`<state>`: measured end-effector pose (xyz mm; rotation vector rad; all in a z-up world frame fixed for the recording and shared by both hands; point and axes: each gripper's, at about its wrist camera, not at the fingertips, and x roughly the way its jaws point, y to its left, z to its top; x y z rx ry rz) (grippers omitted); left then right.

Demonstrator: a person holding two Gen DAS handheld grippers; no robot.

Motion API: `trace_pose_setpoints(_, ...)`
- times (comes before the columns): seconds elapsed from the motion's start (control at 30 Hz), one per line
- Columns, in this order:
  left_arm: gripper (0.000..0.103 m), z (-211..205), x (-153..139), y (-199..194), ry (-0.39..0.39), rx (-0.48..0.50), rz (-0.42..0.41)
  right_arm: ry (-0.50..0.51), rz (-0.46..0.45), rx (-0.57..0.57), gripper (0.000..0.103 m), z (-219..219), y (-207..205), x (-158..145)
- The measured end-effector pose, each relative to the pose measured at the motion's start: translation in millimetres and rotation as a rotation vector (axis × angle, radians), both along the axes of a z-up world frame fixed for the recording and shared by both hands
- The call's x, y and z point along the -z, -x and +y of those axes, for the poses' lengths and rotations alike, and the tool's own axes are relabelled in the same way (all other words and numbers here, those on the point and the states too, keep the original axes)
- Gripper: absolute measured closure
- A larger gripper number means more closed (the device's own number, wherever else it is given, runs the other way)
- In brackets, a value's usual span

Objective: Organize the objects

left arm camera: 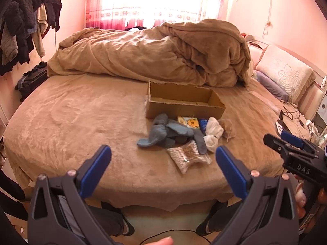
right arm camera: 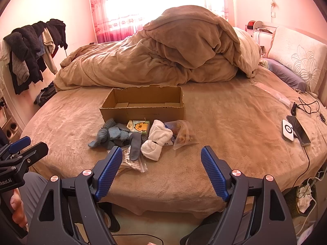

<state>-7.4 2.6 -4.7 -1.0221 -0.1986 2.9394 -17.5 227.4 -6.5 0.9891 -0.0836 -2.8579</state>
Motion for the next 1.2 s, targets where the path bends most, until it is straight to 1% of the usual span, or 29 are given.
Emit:
trace_pose_setpoints(1.03,0.001,3,6,10,-0.001,0.017,-0.013,0.013,-0.013,0.001,0.021,5,4,4)
trace_pose_setpoints(1.2,0.001,6,7,13,-0.014,0.035,-0.012,0.016,-0.014,0.001,0.021,5,5,4)
